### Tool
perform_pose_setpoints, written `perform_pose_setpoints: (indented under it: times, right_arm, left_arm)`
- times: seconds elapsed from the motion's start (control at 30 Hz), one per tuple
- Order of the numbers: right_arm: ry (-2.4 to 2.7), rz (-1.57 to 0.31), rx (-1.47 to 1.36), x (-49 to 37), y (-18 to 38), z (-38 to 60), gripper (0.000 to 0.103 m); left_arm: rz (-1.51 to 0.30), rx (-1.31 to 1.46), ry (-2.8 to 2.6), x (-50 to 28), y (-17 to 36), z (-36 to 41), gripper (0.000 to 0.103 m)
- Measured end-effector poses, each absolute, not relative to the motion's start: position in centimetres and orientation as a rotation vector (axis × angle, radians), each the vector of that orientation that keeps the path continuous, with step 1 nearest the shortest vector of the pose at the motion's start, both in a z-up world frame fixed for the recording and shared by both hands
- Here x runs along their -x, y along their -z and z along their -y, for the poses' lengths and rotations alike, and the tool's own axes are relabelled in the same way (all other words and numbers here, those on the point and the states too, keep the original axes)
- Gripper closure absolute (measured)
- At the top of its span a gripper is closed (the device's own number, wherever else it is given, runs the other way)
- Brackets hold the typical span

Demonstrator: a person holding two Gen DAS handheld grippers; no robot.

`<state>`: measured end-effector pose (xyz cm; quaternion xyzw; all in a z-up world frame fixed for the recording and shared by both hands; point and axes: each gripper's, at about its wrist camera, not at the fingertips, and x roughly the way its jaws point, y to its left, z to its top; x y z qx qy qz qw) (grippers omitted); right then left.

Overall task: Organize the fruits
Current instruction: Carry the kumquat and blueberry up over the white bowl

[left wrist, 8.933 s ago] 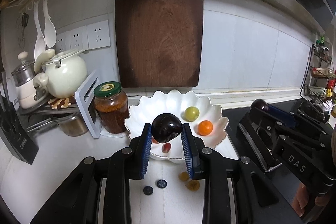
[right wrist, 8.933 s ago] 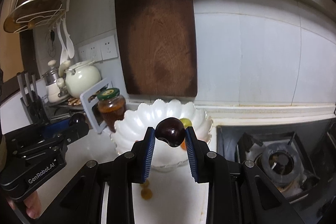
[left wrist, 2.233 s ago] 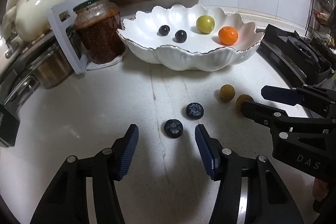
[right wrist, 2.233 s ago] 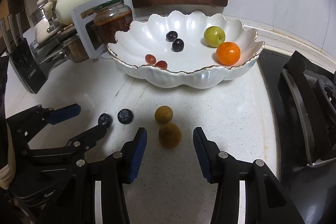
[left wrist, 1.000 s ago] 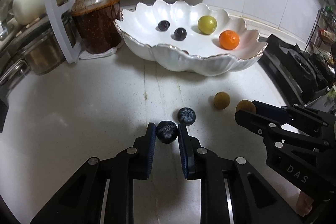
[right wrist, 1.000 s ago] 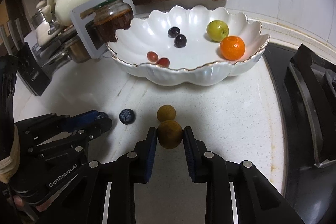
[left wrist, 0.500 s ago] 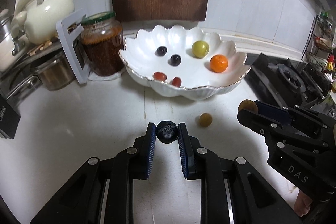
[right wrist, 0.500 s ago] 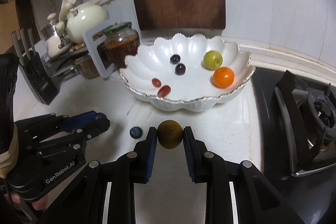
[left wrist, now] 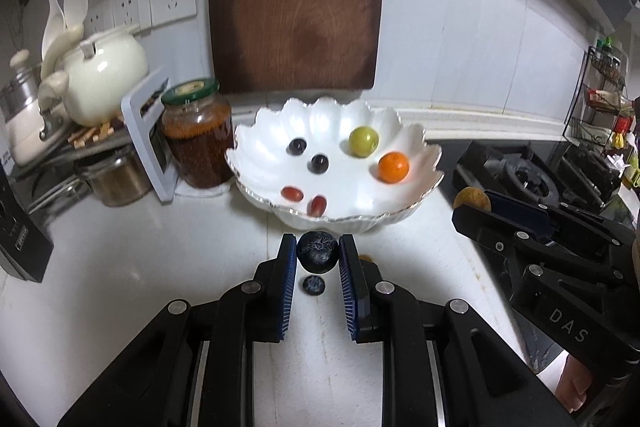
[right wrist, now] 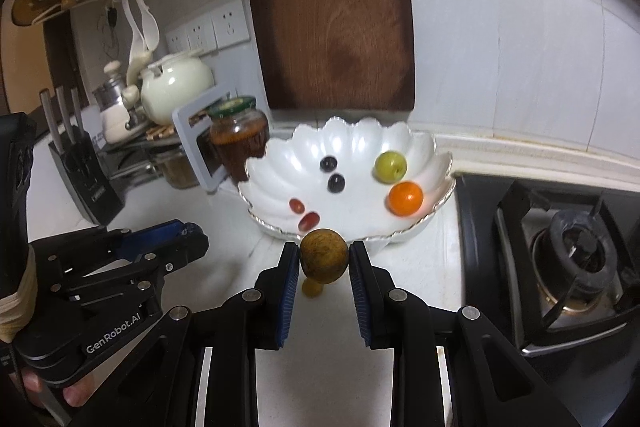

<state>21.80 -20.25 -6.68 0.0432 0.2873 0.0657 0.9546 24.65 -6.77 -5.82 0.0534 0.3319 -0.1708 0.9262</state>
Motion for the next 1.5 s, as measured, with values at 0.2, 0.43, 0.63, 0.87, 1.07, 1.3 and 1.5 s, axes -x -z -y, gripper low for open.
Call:
perform_pose_setpoints:
  times: [0.2,0.43,0.63,0.87,1.07,1.3,1.5]
  right_arm:
    - [-0.128,-0.533,-0.08,-21.0,5.0,20.7,0.076]
    - [-0.114,-0.489,-0.072,-21.1,3.5,21.4,0.076]
    - [-0.101,-0.463,-0.069,-21.7,2.3,21.9,0.076]
    - [-0.086,-0.437,-0.055,-22.8,1.3,22.0,0.076]
    - [-0.082,-0.434,-0.05,-24.5,0.8,21.9,0.076]
    - [-0.077,-0.46,-0.056,-27.0,0.8,22.1,0.076]
    - [-0.069,-0.493,-0.052,-29.7,1.0,22.5,0.076]
  left_arm:
    - [-0.626,-0.1,0.351,-24.1,4.0,7.2,0.081]
    - [-0.566,-0.093,0.352,-24.2,2.0,7.9,0.081]
    - [-0.538,-0.087,0.343,-24.9,0.9,8.1,0.081]
    - [-0.506,-0.092,0.316,-26.2,-0.1,8.3,0.081]
    - [-0.508,-0.087,0.303,-28.1,-0.5,8.2,0.081]
    - [-0.529,-0.089,0.295,-30.7,-0.4,8.2,0.081]
    - [-0.561,-0.097,0.298,-33.1,0.0,8.4,0.081]
